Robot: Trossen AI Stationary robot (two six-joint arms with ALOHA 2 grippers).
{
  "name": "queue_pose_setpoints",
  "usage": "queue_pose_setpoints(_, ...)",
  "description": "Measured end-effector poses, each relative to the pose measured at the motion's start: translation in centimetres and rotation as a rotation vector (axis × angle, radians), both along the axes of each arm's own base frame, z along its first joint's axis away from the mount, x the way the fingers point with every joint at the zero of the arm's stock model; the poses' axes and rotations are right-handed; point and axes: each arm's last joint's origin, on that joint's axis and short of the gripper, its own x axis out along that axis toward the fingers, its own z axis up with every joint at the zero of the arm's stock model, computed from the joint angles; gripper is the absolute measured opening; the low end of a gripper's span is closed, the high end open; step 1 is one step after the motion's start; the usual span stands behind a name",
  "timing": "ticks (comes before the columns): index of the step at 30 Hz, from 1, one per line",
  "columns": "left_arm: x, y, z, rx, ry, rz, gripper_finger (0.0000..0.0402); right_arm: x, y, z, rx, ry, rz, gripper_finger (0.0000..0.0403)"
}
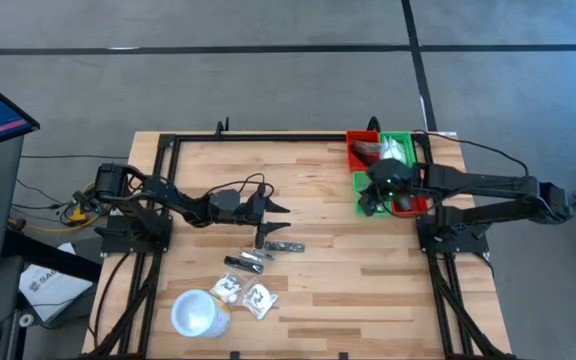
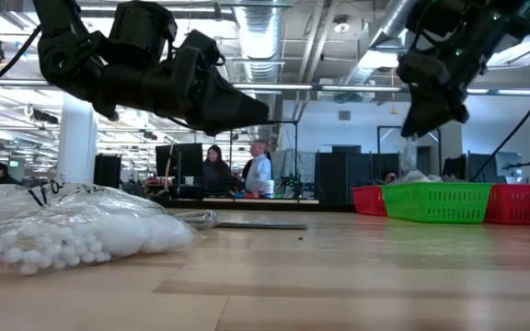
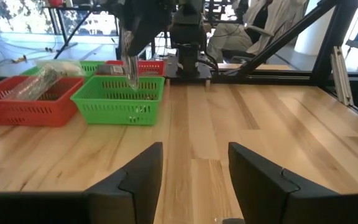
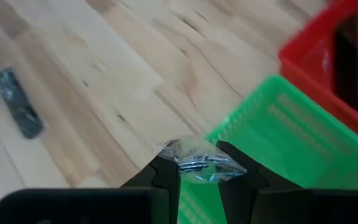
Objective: Pick & Place Travel size toiletries
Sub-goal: Put the silver nail cutter into the bottom green bin
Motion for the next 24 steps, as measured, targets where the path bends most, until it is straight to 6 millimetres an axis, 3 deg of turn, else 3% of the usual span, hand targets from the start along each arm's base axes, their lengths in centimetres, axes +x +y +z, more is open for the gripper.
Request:
queue_pose_setpoints(17,0.0,0.0,-0.1,-0.030,0.013,0.004,0.0172,-1.8,-1.1,-1.1,0.130,0.150,-0.115,0.0070)
queue_pose_setpoints(24,-0.5,0.0,-0.6,-0.031,0.034,0.004,0.0172,-1.8,-1.2,-1.1,0.133,0.146,-0.123,0.0103)
